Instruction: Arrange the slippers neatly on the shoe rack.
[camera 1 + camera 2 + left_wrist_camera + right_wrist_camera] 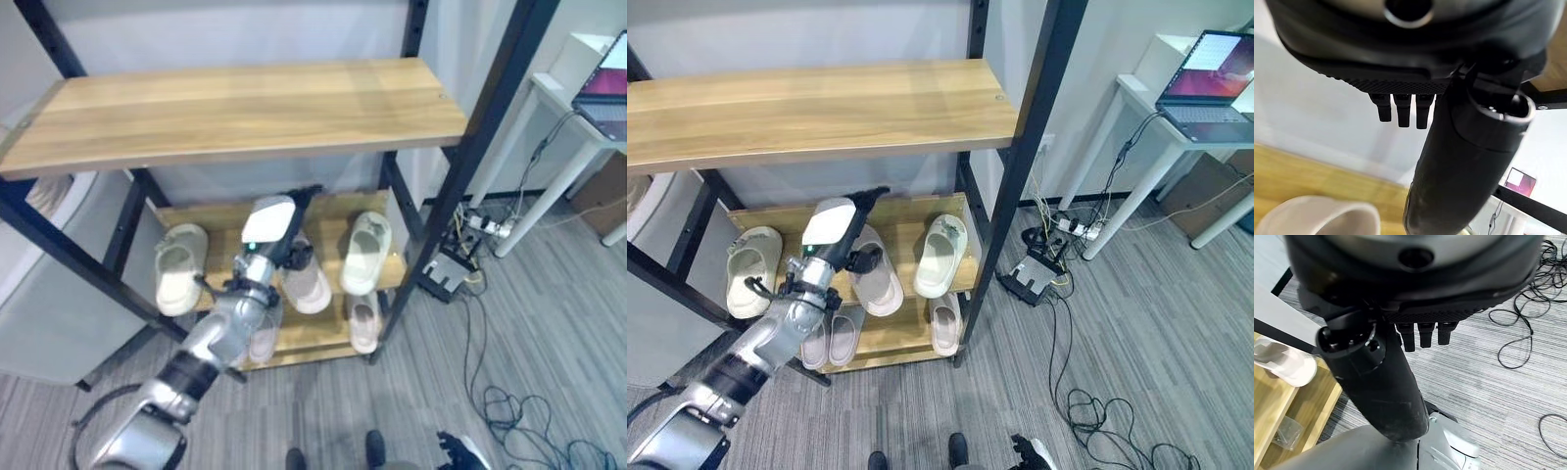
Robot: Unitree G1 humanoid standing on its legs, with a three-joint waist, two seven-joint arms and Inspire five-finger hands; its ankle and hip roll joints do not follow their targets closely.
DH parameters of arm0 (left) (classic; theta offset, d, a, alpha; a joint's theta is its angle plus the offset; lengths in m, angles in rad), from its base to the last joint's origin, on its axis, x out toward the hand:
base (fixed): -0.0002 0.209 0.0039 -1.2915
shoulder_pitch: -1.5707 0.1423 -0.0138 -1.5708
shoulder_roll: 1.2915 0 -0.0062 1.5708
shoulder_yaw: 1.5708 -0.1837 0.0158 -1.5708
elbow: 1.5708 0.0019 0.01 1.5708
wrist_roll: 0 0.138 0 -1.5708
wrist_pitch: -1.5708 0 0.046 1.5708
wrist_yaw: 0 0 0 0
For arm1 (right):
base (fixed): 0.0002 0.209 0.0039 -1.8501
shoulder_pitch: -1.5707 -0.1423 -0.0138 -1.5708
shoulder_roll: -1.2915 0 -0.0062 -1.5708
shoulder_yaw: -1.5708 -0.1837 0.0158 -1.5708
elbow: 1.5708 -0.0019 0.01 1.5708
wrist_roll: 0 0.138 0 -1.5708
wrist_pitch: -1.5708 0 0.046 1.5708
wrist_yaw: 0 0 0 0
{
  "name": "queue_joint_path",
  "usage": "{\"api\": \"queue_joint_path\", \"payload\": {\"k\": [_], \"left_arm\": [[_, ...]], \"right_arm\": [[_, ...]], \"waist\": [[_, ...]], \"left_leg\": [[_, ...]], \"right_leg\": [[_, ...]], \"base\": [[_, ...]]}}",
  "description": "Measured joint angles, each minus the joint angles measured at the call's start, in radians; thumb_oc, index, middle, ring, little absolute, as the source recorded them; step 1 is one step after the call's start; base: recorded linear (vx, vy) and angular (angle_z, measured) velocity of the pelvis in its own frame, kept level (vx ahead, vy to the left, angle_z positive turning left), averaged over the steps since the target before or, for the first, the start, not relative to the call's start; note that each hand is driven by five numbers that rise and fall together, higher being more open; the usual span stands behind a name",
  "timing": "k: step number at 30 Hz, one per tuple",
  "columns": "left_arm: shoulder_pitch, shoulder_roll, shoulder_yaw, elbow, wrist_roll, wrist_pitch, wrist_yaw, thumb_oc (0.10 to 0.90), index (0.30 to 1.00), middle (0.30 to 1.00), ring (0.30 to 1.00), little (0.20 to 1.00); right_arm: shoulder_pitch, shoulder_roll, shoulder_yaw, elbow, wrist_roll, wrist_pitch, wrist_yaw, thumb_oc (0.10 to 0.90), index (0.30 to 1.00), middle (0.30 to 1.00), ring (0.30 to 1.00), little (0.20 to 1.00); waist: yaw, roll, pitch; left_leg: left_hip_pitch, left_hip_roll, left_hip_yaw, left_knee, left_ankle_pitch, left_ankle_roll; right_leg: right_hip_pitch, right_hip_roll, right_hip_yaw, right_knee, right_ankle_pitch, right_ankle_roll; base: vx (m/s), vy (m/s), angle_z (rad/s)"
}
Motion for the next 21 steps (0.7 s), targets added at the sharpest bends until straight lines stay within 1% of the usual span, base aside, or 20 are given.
{"api": "queue_joint_path", "payload": {"k": [3, 4, 5, 7, 9, 12, 16, 21], "left_arm": [[-0.009, -0.003, -0.002, 0.011, 0.001, 0.004, 0.005, 0.8, 0.9, 0.9, 0.9, 0.9], [-0.072, -0.001, -0.035, 0.073, 0.004, 0.025, 0.032, 0.8, 0.9, 0.9, 0.9, 0.9], [-0.081, 0.0, -0.035, 0.086, 0.004, 0.036, 0.032, 0.8, 0.9, 0.9, 0.9, 0.9], [-0.099, 0.011, -0.046, 0.116, 0.006, 0.043, 0.032, 0.8, 0.9, 0.9, 0.9, 0.9], [-0.106, 0.031, -0.042, 0.118, 0.011, 0.058, 0.032, 0.8, 0.9, 0.9, 0.9, 0.9], [-0.107, 0.032, -0.041, 0.117, 0.013, 0.081, 0.032, 0.8, 0.9, 0.9, 0.9, 0.9], [-0.106, 0.032, -0.034, 0.096, 0.03, 0.084, 0.032, 0.8, 0.9, 0.9, 0.9, 0.9], [-0.106, 0.031, -0.034, 0.076, 0.097, 0.084, 0.032, 0.8, 0.9, 0.9, 0.9, 0.9]], "right_arm": [[0.002, 0.0, 0.0, 0.0, 0.001, 0.0, 0.0, 0.8, 0.9, 0.9, 0.9, 0.9], [-0.01, -0.004, 0.001, 0.001, 0.001, -0.003, -0.002, 0.8, 0.9, 0.9, 0.9, 0.9], [-0.014, -0.004, 0.0, 0.001, 0.001, -0.003, -0.002, 0.8, 0.9, 0.9, 0.9, 0.9], [-0.018, -0.005, -0.002, 0.011, 0.001, -0.008, -0.004, 0.8, 0.9, 0.9, 0.9, 0.9], [-0.034, -0.008, -0.003, 0.013, 0.011, -0.009, -0.006, 0.8, 0.9, 0.9, 0.9, 0.9], [-0.038, -0.009, -0.005, 0.012, 0.03, -0.01, -0.014, 0.8, 0.9, 0.9, 0.9, 0.9], [-0.042, -0.007, -0.003, 0.01, 0.03, -0.014, -0.016, 0.8, 0.9, 0.9, 0.9, 0.9], [-0.045, -0.007, -0.001, 0.002, 0.03, -0.014, -0.015, 0.8, 0.9, 0.9, 0.9, 0.9]], "waist": [[-0.002, 0.0, 0.001], [0.001, 0.0, 0.004], [0.0, 0.0, 0.008], [0.001, -0.001, 0.032], [0.001, 0.0, 0.076], [0.005, 0.002, 0.114], [0.006, 0.002, 0.136], [0.007, -0.007, 0.143]], "left_leg": [[-0.006, -0.002, 0.003, 0.0, 0.0, 0.0], [-0.045, -0.004, 0.003, 0.0, 0.005, 0.002], [-0.054, -0.005, 0.005, 0.001, 0.011, 0.002], [-0.055, -0.007, 0.007, 0.004, 0.011, 0.002], [-0.057, -0.007, 0.009, 0.003, 0.011, 0.002], [-0.059, -0.005, 0.006, 0.004, 0.012, 0.001], [-0.06, -0.005, 0.003, 0.004, 0.011, 0.001], [-0.048, -0.005, 0.001, 0.003, 0.011, 0.0]], "right_leg": [[-0.008, 0.0, 0.002, 0.001, 0.001, 0.0], [-0.046, -0.001, 0.003, 0.001, 0.009, 0.004], [-0.056, -0.001, 0.003, 0.001, 0.012, 0.004], [-0.057, -0.002, 0.004, 0.001, 0.014, 0.005], [-0.059, -0.004, 0.004, 0.0, 0.014, 0.005], [-0.061, -0.003, 0.003, 0.001, 0.014, 0.005], [-0.06, -0.003, 0.0, 0.001, 0.014, 0.005], [-0.046, -0.002, -0.004, 0.001, 0.014, 0.006]], "base": [[-0.06, 0.006, -0.02], [-0.04, 0.002, 0.01], [0.0, 0.0, 0.0], [0.0, 0.0, 0.0], [0.0, 0.0, 0.0], [0.0, 0.0, 0.0], [0.0, 0.0, 0.0], [0.02, 0.004, 0.01]]}}
